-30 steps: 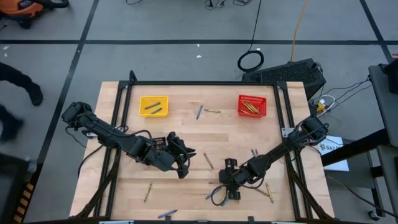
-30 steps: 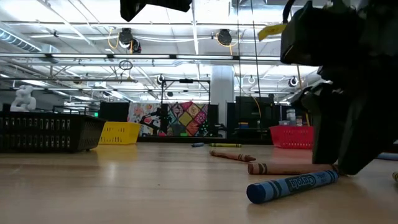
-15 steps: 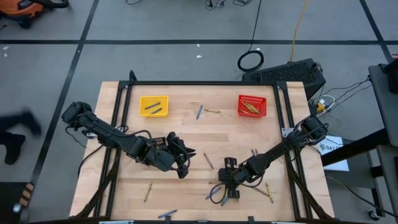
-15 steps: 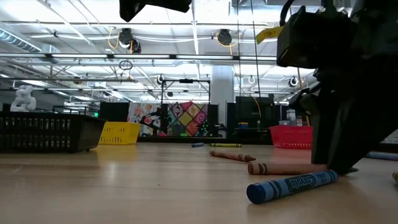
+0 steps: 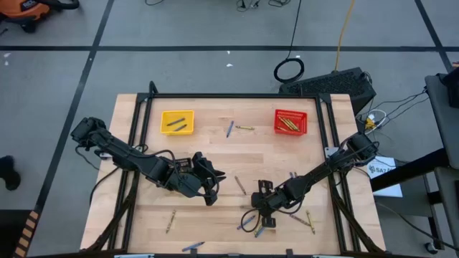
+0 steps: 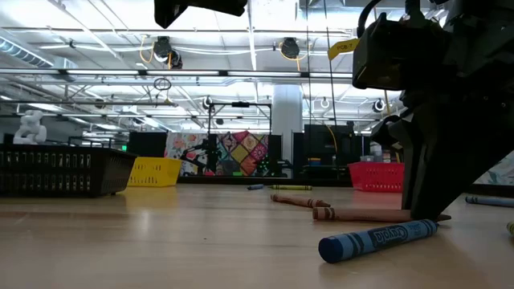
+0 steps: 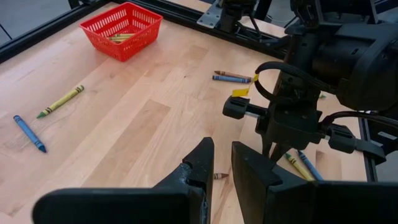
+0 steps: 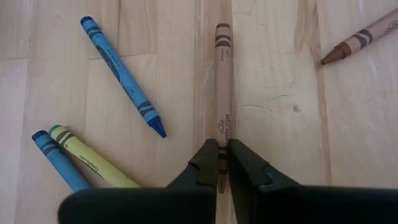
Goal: Sort crayons
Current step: Put the brown crayon into the black bin
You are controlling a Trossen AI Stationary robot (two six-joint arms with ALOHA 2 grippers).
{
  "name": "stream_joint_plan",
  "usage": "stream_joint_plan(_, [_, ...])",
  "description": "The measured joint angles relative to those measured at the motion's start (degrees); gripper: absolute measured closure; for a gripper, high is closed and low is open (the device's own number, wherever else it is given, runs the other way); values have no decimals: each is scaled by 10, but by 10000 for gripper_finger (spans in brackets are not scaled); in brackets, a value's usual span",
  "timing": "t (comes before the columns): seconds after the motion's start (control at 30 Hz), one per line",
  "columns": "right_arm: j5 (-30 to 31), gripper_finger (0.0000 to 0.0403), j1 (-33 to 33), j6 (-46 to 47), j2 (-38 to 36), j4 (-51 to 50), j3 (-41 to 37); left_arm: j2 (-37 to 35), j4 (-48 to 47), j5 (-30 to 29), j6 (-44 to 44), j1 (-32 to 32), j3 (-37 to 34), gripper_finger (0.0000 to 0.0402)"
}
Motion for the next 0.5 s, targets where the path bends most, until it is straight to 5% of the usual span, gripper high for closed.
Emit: stream_joint_plan(0.5, [0,402,-18,-12,-91,-78,-3,0,12,0,0,2,0,343])
